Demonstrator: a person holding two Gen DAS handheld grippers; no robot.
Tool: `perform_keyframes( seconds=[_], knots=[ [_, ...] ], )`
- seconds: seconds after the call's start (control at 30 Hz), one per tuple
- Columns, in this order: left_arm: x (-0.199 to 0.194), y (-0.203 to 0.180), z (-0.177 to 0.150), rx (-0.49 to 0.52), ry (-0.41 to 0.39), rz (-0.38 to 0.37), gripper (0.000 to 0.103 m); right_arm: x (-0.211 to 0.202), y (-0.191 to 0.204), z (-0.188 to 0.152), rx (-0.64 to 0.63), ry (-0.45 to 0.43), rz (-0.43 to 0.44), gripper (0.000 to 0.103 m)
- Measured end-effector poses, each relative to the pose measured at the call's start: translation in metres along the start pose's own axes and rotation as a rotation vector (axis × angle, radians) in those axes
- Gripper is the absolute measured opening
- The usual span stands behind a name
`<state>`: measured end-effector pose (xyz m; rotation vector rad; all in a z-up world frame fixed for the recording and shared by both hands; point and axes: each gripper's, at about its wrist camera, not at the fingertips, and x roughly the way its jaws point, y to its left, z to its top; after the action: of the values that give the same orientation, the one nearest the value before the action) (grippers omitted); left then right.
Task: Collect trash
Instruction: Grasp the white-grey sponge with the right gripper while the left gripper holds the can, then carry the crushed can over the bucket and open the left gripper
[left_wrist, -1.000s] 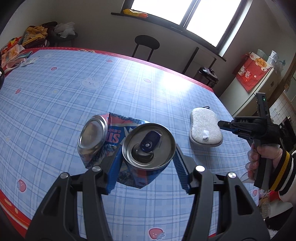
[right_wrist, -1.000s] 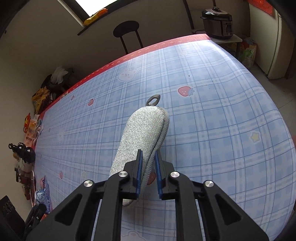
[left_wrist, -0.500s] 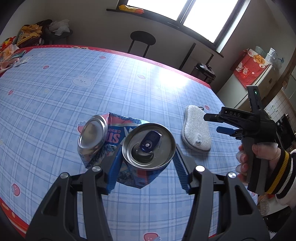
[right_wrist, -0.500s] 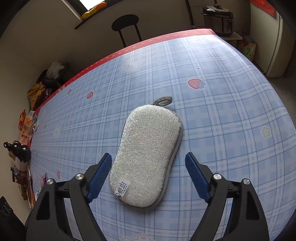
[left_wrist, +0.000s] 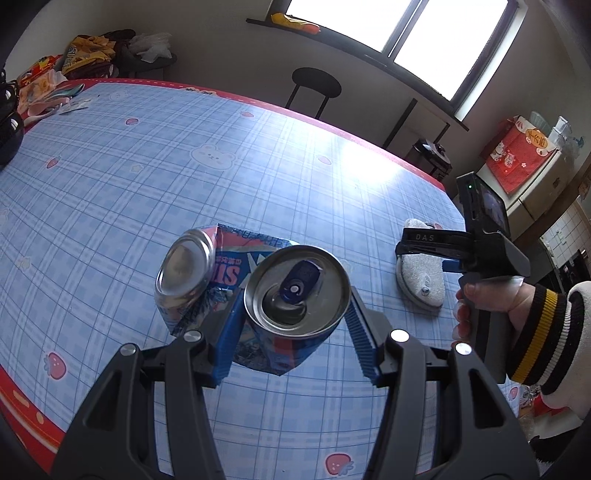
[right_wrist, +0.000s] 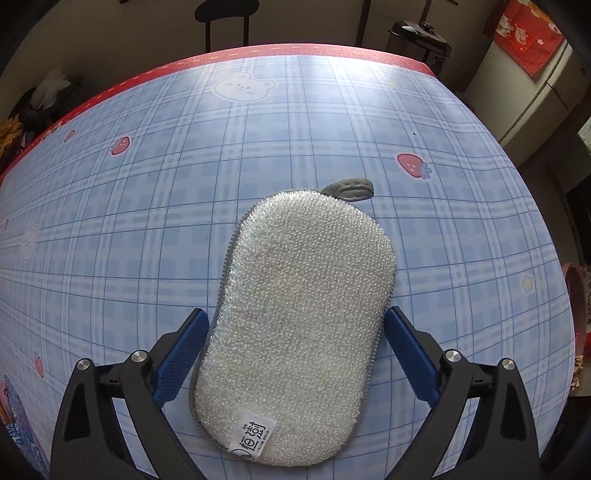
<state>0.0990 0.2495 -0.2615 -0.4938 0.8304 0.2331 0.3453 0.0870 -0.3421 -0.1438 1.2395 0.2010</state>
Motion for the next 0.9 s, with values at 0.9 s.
perform_keyframes(
  seconds=[0.9],
  knots=[
    [-0.038,-0.102,0.024,0.205,-0.055,-0.109,0.055,-0.173,-0.128,-0.068,-0.103,-0.414,0.196,0.081]
  ],
)
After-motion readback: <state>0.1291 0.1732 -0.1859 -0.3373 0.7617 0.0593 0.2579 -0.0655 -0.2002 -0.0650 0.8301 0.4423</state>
